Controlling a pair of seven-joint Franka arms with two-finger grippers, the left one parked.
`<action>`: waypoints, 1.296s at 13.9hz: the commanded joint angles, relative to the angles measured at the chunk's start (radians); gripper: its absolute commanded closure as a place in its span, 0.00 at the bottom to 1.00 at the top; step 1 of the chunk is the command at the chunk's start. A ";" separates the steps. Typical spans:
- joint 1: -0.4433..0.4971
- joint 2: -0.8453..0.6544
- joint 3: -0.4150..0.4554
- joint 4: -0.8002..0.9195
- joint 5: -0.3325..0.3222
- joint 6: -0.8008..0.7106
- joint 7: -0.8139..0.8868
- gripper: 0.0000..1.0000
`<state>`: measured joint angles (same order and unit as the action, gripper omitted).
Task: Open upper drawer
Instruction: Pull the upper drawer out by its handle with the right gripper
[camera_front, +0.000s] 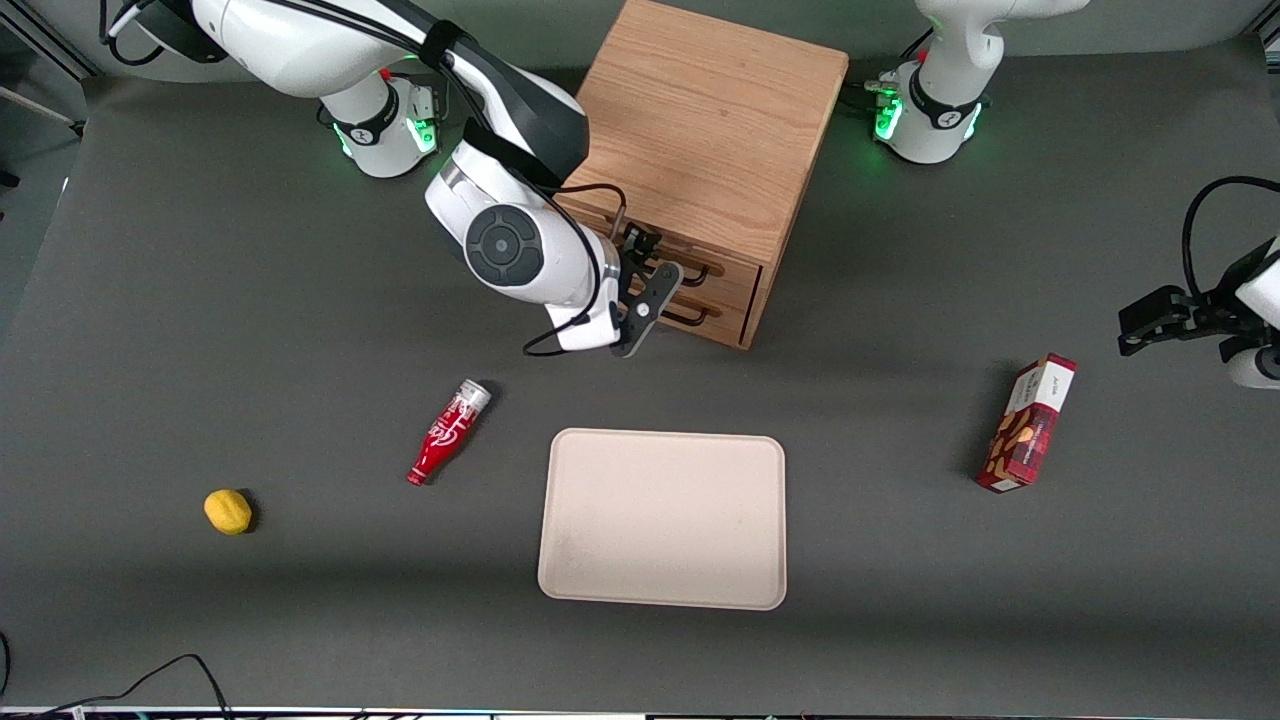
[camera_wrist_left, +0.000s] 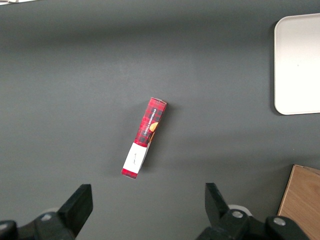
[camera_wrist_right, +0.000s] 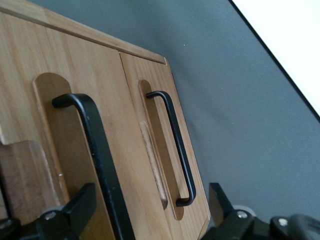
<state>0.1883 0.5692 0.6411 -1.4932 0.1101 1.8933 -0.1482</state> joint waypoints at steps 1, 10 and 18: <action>0.002 0.021 0.009 0.002 -0.045 0.021 0.029 0.00; -0.018 0.110 -0.011 0.145 -0.081 0.006 0.026 0.00; -0.016 0.182 -0.055 0.273 -0.095 -0.034 0.019 0.00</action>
<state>0.1605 0.7075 0.5918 -1.3002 0.0442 1.9005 -0.1421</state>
